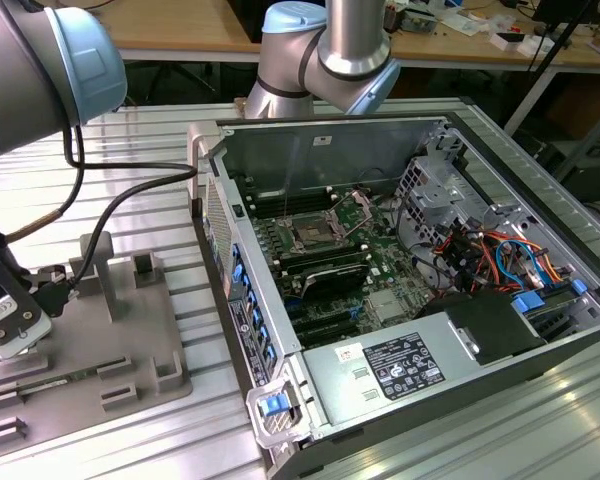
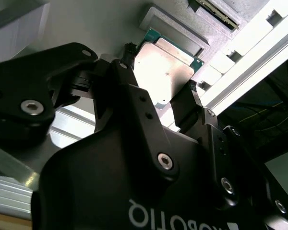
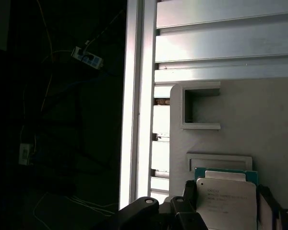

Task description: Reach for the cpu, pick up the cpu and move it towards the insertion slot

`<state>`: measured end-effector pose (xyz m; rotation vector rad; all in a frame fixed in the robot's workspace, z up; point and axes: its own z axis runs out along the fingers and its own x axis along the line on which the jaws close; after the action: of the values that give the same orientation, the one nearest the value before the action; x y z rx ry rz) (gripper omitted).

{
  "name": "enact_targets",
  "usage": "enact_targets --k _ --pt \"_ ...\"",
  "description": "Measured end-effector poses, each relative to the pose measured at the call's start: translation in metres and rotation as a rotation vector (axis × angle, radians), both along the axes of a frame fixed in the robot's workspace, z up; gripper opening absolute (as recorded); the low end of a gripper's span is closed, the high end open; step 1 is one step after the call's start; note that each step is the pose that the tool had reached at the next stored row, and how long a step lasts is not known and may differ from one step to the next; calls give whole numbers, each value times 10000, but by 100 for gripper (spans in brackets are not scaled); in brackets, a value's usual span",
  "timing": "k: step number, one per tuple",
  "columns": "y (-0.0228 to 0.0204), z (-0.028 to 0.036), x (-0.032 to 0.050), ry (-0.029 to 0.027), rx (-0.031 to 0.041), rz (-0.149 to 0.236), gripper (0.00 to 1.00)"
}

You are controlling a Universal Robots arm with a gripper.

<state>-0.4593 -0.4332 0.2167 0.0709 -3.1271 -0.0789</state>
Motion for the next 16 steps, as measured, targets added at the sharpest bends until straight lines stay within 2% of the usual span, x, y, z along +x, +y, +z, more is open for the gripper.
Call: enact_targets --k 4,7,16 --pt "0 26 -1 1 -1 -1 55" --pt "0 83 0 1 0 0 55" --pt "-1 94 0 0 10 0 55"
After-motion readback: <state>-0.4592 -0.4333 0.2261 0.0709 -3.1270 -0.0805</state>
